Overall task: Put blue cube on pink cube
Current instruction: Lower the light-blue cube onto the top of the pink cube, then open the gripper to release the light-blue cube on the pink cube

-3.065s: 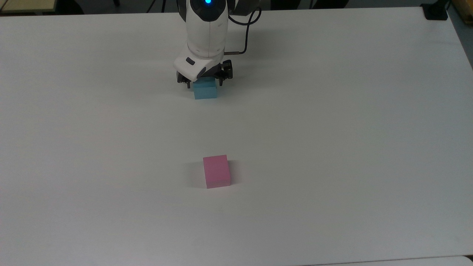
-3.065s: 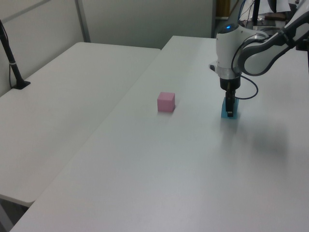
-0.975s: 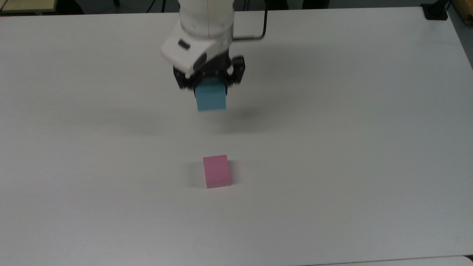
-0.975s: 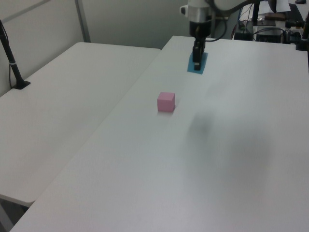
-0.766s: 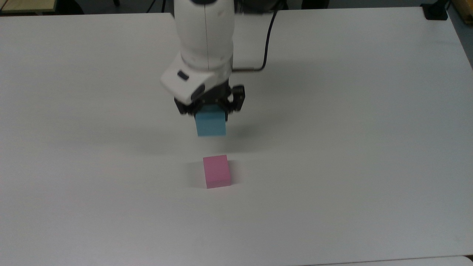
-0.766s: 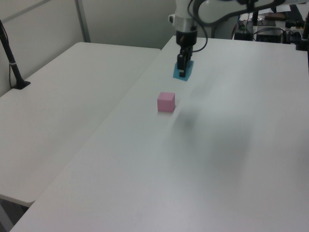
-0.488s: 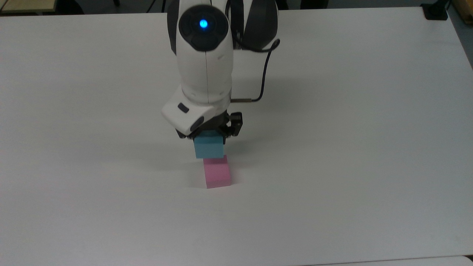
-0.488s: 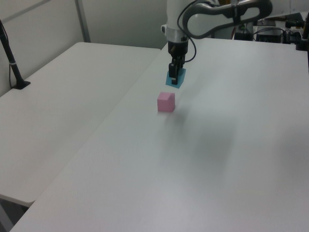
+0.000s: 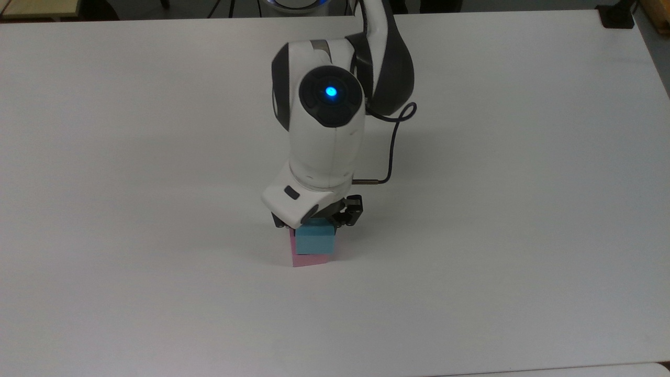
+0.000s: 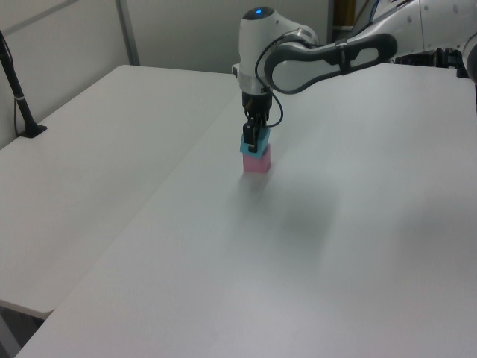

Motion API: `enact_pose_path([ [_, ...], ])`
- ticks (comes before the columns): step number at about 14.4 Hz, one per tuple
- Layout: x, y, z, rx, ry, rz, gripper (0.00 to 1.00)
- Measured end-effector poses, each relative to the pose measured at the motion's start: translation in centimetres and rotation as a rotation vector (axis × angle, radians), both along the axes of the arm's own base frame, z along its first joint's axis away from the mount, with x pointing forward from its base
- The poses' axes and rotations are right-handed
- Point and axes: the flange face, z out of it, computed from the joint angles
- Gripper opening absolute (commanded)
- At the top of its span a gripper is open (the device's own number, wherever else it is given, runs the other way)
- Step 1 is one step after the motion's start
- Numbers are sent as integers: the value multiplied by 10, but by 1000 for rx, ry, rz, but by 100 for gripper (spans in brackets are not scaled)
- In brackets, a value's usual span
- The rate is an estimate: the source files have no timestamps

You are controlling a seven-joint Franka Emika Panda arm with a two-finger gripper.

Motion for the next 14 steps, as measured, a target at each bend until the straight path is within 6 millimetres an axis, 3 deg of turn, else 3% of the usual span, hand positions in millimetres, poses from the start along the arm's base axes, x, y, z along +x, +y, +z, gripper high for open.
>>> enact_pose_path([
  [5,0,5,0,-9,-4,7,65],
  [14,1,2,0,-10,-6,-15,57],
])
